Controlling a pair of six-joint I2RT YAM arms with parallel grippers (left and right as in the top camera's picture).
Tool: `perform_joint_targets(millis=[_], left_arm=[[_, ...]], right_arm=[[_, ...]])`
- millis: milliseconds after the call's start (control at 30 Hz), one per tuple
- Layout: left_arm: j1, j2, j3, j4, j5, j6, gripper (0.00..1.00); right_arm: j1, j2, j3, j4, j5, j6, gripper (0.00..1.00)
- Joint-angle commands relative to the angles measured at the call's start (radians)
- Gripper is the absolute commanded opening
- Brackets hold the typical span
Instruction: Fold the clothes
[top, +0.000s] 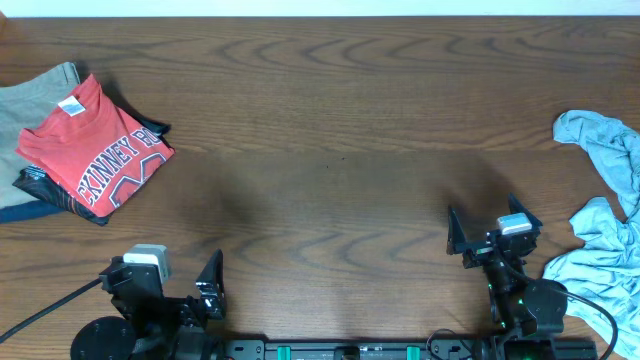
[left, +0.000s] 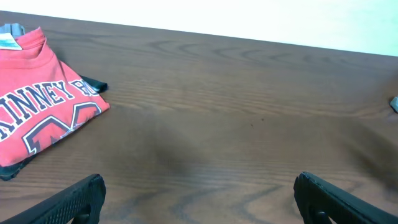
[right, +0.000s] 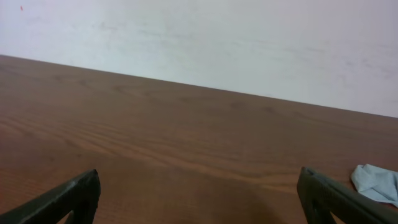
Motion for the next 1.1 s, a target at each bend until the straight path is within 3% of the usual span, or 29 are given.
perform_joint_targets(millis=[0, 267, 467, 667, 1000, 1067], left_arm=[[-0.001, -0.003, 0.0, -0.002, -0.012, 0.006, 0.98], [0.141, -0.049, -0.067, 0.0, -0.026, 0.035, 0.98], [0.18, -0.204, -0.297, 0.097, -0.039, 0.037, 0.98], [0.181, -0.227, -0.528, 0.415, -0.039, 0.037, 0.98], [0.181, -0.227, -0.874, 1.149, -0.116, 0.037, 0.98], [0.181, -0.227, -0.874, 1.122, -0.117, 0.037, 0.98]], right_arm=[[0.006, -0.006, -0.002, -0.002, -0.016, -0.013, 0.99], [0.006, -0.006, -0.002, -0.002, -0.017, -0.013, 0.99], [0.006, -0.006, -0.002, -0.002, -0.017, -0.013, 0.99], [0.006, -0.006, -0.002, -0.002, -0.017, -0.013, 0.99], [0.006, -0.006, -0.002, -0.002, -0.017, -0.013, 0.99], [0.006, -0.006, -0.002, -0.002, -0.016, -0.013, 0.99]])
